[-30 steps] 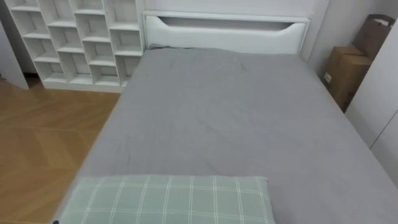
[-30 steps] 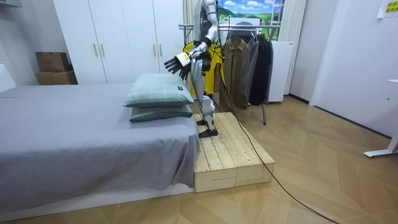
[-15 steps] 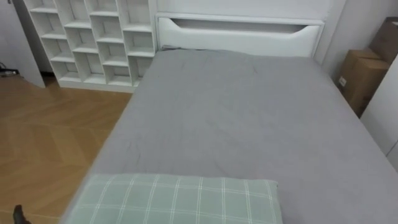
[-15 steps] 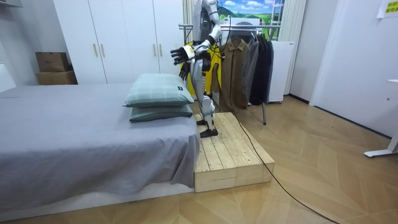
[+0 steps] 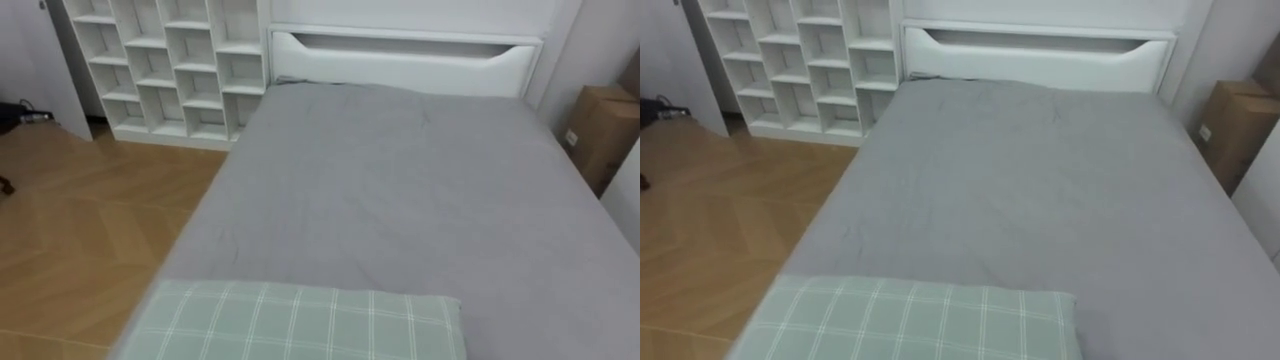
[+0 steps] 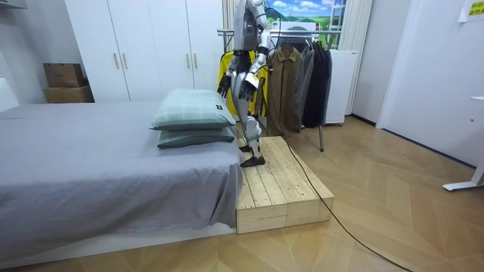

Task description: Hang clothes

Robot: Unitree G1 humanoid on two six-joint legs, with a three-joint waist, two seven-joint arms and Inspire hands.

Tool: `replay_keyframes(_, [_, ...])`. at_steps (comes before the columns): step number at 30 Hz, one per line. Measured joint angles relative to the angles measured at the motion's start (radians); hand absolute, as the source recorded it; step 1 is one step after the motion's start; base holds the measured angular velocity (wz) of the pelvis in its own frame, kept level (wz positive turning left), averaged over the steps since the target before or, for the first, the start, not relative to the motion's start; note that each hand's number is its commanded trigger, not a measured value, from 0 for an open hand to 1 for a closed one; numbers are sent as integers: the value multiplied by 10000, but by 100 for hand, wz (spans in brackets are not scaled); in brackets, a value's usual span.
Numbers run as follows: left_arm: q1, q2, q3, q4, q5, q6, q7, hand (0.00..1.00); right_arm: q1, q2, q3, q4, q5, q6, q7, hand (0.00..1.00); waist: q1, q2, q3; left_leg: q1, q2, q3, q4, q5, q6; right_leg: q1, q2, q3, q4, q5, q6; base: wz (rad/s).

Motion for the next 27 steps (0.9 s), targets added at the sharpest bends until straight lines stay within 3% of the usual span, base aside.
replay_keyframes(5, [-149, -17, 32, 1566, -466, 550, -464, 0, 49, -1, 2, 191, 294, 137, -28, 0, -49, 14, -1, 69, -2, 53, -25, -7, 13, -3, -12, 48, -6, -14, 16, -2])
replay_keyframes(10, [-272, -64, 54, 2065, -521, 1116, -987, 0, 45, -1, 1, 471, 298, 147, 3, 0, -41, 24, -2, 51, -6, 62, -23, -13, 23, -17, -17, 54, -4, -14, 16, 0])
replay_keyframes(18, [-893, -228, 182, 2031, -409, 1721, -1488, 0, 21, -7, 6, 461, 226, 147, 186, 0, -65, 36, -1, 11, -3, 53, -23, -12, 24, -1, -12, 58, 11, -14, 16, 0])
replay_keyframes(27, [-1464, -309, 189, 1673, -380, 2060, -2290, 0, 4, 29, 17, 387, 453, 262, 606, 0, -536, -87, 22, 8, -2, 99, -32, -8, 29, -27, -17, 70, 24, -15, 17, 0])
